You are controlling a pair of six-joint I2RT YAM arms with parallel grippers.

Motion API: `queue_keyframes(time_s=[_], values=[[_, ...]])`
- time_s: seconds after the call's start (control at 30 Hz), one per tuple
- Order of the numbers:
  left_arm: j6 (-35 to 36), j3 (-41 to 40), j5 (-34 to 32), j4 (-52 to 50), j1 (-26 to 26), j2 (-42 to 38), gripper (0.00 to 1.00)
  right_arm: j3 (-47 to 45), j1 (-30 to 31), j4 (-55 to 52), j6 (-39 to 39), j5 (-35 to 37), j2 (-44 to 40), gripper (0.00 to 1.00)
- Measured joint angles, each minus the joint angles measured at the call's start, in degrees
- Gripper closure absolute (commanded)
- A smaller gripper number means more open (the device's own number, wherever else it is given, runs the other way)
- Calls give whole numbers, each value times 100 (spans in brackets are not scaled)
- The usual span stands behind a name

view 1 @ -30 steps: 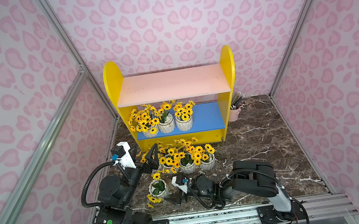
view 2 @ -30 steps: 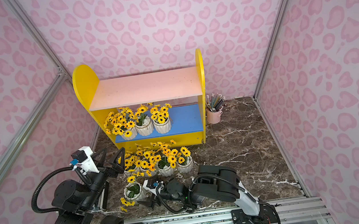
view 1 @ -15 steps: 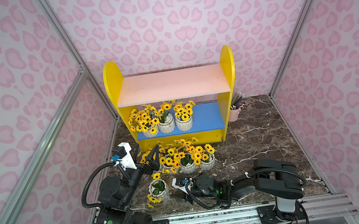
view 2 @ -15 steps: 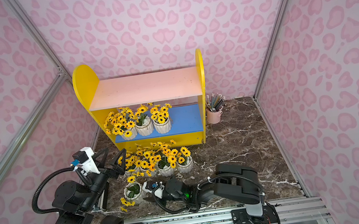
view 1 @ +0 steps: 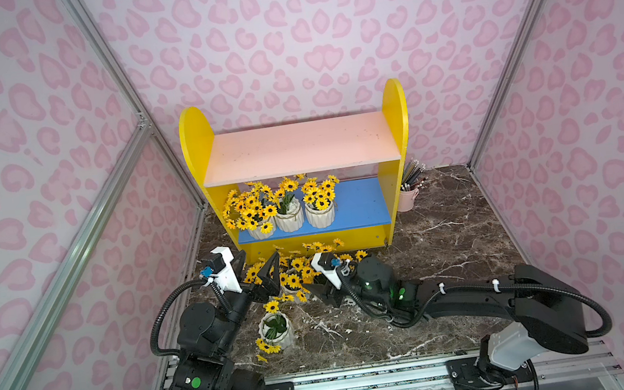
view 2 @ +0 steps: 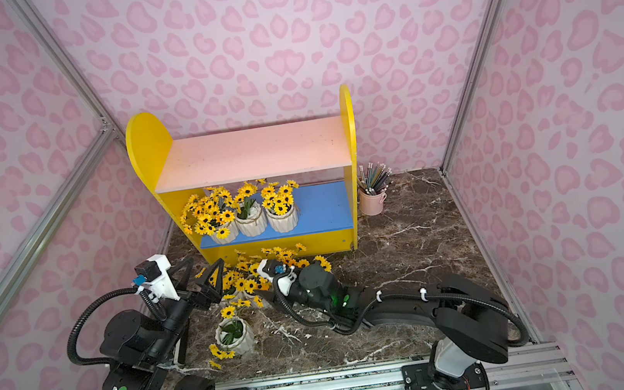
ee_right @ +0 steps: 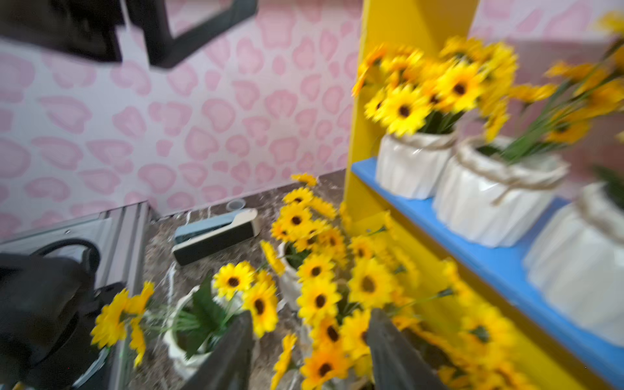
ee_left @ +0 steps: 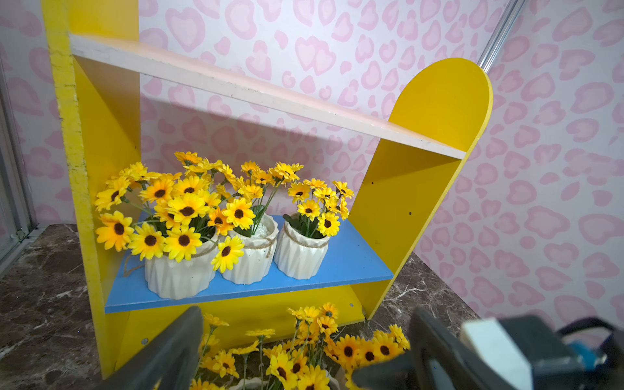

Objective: Take the sunflower pots off the shelves
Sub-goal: Pick up the sunflower pot from the shelf.

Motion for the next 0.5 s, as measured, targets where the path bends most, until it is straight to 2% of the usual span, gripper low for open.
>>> queue_keyframes(time_s=[0.07,0.13,0.27,0.5], values=[[0,-7,57,2,0,52,3,153,-319,-94,7,107,-76,16],[-2,-7,76,-2,0,109,3,341,-708,-264,2,278,-11,8],[-4,-7,55,-46,0,120,3,855,-1281,-551,11,518,426,2],[-20,-9,-35,-48,0,127,3,1204,-1969,-479,85,291,1110,2]])
